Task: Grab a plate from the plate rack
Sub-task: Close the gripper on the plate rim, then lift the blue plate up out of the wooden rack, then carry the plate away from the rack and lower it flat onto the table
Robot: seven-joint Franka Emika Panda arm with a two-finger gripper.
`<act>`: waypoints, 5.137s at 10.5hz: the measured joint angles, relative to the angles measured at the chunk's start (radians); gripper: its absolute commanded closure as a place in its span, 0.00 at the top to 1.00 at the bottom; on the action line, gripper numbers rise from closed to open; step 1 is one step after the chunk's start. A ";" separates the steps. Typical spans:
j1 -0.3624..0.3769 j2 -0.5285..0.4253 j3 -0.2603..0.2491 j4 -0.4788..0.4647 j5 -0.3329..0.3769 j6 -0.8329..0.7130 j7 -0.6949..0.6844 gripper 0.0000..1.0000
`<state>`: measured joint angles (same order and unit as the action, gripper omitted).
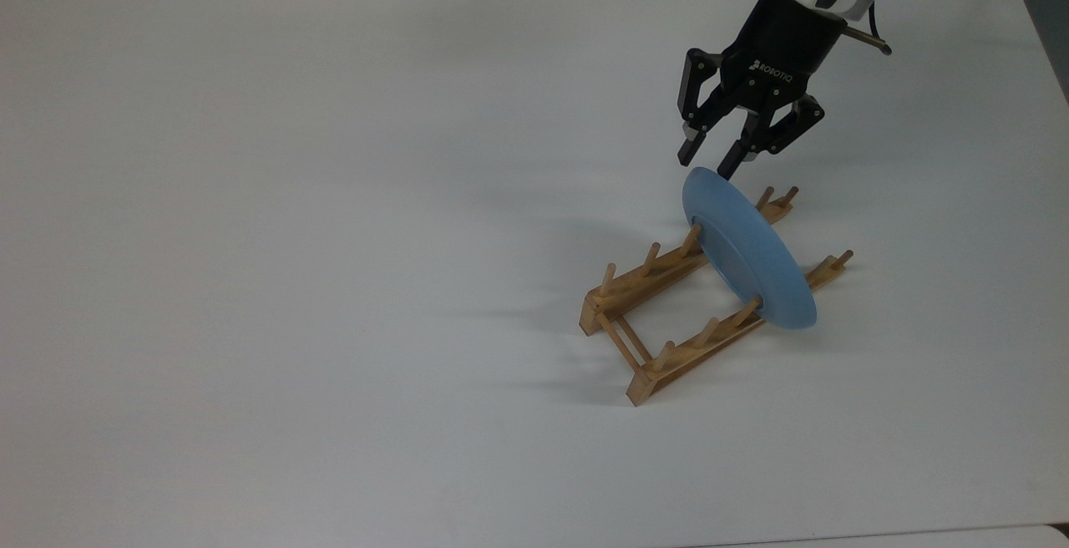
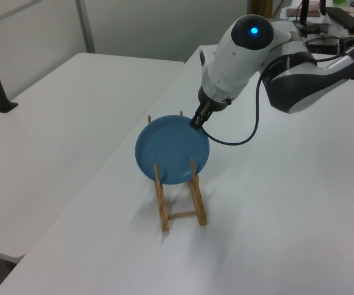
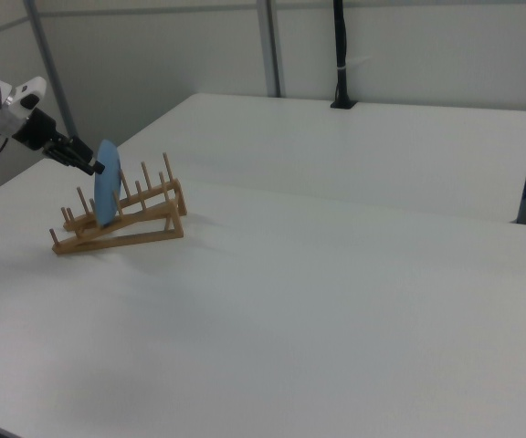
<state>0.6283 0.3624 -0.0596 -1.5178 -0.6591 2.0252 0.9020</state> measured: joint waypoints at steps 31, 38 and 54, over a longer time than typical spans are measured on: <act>-0.004 0.007 -0.003 0.015 -0.054 -0.020 0.008 0.00; -0.081 -0.098 -0.010 0.022 -0.045 -0.040 -0.015 0.00; -0.488 -0.118 -0.010 -0.210 0.570 -0.362 -1.605 0.00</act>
<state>0.1400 0.2446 -0.0692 -1.7281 -0.0888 1.6633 -0.7025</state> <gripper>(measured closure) 0.930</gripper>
